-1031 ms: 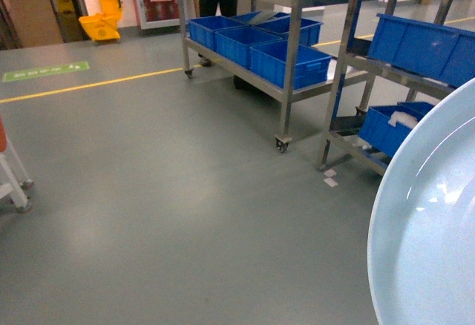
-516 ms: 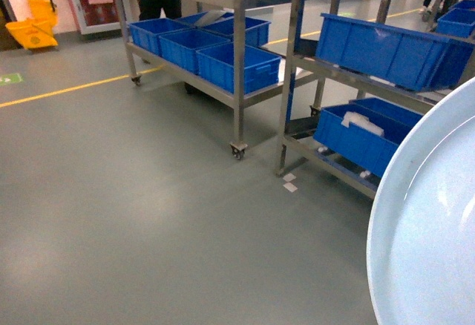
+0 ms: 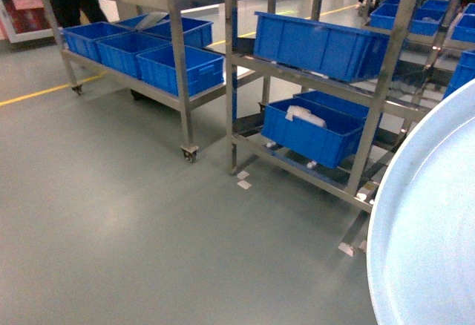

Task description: Place blue tray on left shelf second layer neatly

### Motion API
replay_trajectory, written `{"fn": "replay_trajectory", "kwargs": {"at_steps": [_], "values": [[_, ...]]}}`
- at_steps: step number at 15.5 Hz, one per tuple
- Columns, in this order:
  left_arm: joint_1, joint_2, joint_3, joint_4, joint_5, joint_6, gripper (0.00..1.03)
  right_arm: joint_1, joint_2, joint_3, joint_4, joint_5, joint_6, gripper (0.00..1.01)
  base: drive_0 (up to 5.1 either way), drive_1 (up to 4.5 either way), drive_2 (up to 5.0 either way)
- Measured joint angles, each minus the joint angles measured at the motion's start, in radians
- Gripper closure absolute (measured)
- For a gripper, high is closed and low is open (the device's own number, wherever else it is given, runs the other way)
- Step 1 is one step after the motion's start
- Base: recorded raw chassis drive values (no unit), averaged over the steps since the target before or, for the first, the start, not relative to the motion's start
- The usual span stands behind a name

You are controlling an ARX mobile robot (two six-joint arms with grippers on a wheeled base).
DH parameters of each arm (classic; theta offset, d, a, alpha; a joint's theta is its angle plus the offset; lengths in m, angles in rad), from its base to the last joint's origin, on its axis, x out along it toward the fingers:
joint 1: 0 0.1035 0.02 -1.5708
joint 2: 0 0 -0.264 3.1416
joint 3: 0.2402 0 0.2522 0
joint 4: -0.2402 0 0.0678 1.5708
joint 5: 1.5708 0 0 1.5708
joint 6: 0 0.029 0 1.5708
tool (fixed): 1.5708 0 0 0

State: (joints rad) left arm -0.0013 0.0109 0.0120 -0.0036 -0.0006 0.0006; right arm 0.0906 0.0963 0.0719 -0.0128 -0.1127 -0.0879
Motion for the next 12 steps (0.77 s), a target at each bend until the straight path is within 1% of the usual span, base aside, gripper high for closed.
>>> {"fn": "replay_trajectory", "kwargs": {"at_steps": [12], "values": [[0.0, 0.0, 0.0, 0.0, 0.0, 0.0, 0.05, 0.0, 0.0, 0.0, -0.001, 0.0, 0.0, 0.99, -1.6, -1.56, -1.6]]}}
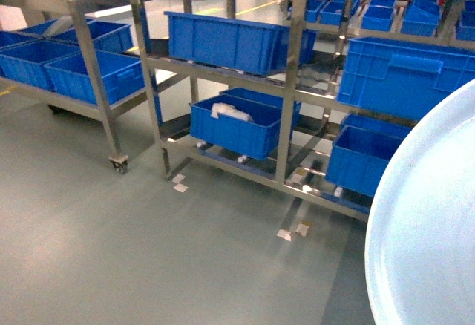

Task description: Place blue tray on left shelf second layer neatly

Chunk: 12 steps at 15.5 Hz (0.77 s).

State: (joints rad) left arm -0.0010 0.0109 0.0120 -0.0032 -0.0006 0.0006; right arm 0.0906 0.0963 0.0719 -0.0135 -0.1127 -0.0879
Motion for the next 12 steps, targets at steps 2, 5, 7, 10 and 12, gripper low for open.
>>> {"fn": "replay_trajectory", "kwargs": {"at_steps": [2, 5, 7, 10, 12], "values": [[0.0, 0.0, 0.0, 0.0, 0.0, 0.0, 0.05, 0.0, 0.0, 0.0, 0.001, 0.0, 0.0, 0.99, -1.6, -1.58, -1.6], [0.0, 0.0, 0.0, 0.0, 0.0, 0.0, 0.05, 0.0, 0.0, 0.0, 0.0, 0.0, 0.0, 0.99, -1.5, -1.52, -1.5], [0.0, 0.0, 0.0, 0.0, 0.0, 0.0, 0.05, 0.0, 0.0, 0.0, 0.0, 0.0, 0.0, 0.99, -1.6, -1.55, -1.6], [0.0, 0.0, 0.0, 0.0, 0.0, 0.0, 0.05, 0.0, 0.0, 0.0, 0.0, 0.0, 0.0, 0.99, -1.5, -1.54, -1.5], [0.0, 0.0, 0.0, 0.0, 0.0, 0.0, 0.05, 0.0, 0.0, 0.0, 0.0, 0.0, 0.0, 0.99, -1.6, -1.59, -1.6]]}}
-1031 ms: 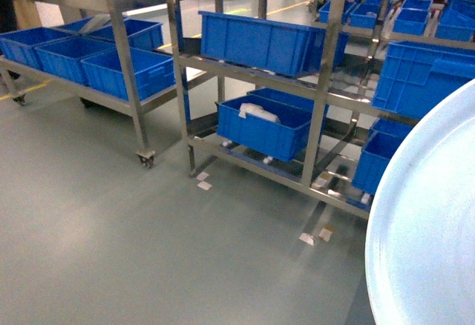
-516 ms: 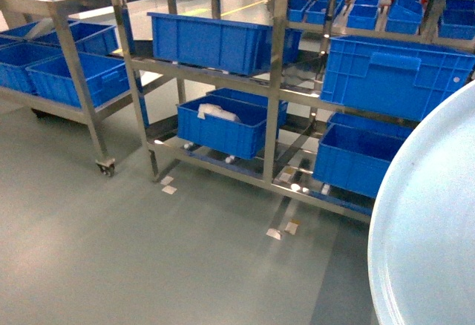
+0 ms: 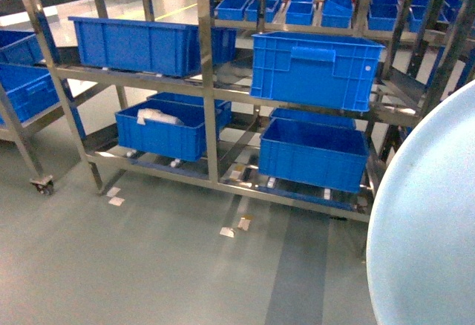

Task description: Place blue tray on left shelf second layer neatly

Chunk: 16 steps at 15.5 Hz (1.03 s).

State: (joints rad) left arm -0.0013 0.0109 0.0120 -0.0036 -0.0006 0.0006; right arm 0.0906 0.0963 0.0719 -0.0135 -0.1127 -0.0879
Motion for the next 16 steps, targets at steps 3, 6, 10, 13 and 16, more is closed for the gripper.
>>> {"fn": "replay_trajectory", "kwargs": {"at_steps": [3, 6, 10, 13, 16], "values": [[0.0, 0.0, 0.0, 0.0, 0.0, 0.0, 0.05, 0.0, 0.0, 0.0, 0.0, 0.0, 0.0, 0.99, -1.7, -1.69, -1.7], [0.0, 0.0, 0.0, 0.0, 0.0, 0.0, 0.05, 0.0, 0.0, 0.0, 0.0, 0.0, 0.0, 0.99, -1.5, -1.5, -1.5], [0.0, 0.0, 0.0, 0.0, 0.0, 0.0, 0.05, 0.0, 0.0, 0.0, 0.0, 0.0, 0.0, 0.99, -1.6, -1.57, -1.6], [-0.002, 0.0, 0.0, -0.001, 0.003, 0.0, 0.05, 0.0, 0.0, 0.0, 0.0, 0.001, 0.0, 0.99, -1.0, -1.03, -1.0], [0.001, 0.0, 0.0, -0.003, 0.0, 0.0, 0.05, 0.0, 0.0, 0.0, -0.002, 0.0, 0.0, 0.99, 0.0, 2.78, -2.8]]}}
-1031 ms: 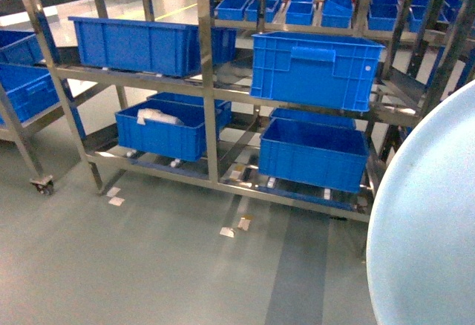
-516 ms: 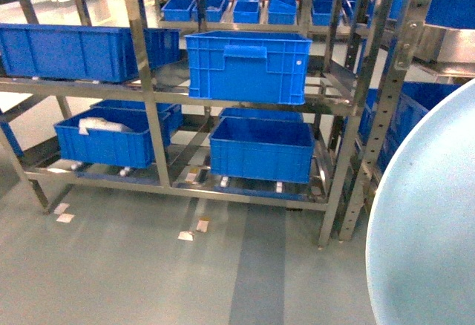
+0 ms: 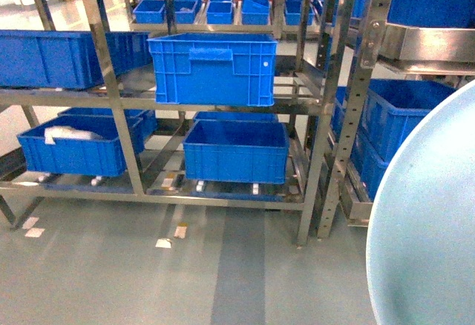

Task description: Place blue tray on left shelf second layer neatly

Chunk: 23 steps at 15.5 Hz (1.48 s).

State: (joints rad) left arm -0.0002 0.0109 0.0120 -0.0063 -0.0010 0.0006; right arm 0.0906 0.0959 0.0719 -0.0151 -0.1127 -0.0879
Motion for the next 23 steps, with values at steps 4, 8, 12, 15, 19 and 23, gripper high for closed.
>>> {"fn": "replay_trajectory", "kwargs": {"at_steps": [4, 8, 12, 15, 19, 23], "values": [[0.0, 0.0, 0.0, 0.003, 0.0, 0.0, 0.05, 0.0, 0.0, 0.0, 0.001, 0.0, 0.0, 0.99, 0.0, 4.14, -4.2], [0.0, 0.0, 0.0, 0.003, 0.0, 0.0, 0.05, 0.0, 0.0, 0.0, 0.004, 0.0, 0.0, 0.99, 0.0, 4.18, -4.2], [0.0, 0.0, 0.0, 0.004, 0.0, 0.0, 0.05, 0.0, 0.0, 0.0, 0.007, 0.0, 0.0, 0.99, 0.0, 4.24, -4.1], [0.0, 0.0, 0.0, 0.0, 0.001, 0.0, 0.05, 0.0, 0.0, 0.0, 0.0, 0.0, 0.0, 0.99, 0.1, 4.27, -4.1], [0.0, 0.0, 0.0, 0.003, 0.001, 0.0, 0.05, 0.0, 0.0, 0.0, -0.002, 0.0, 0.0, 0.99, 0.0, 4.24, -4.2], [0.0, 0.0, 0.0, 0.001, 0.001, 0.0, 0.05, 0.0, 0.0, 0.0, 0.001, 0.0, 0.0, 0.99, 0.1, 4.28, -4.1]]}}
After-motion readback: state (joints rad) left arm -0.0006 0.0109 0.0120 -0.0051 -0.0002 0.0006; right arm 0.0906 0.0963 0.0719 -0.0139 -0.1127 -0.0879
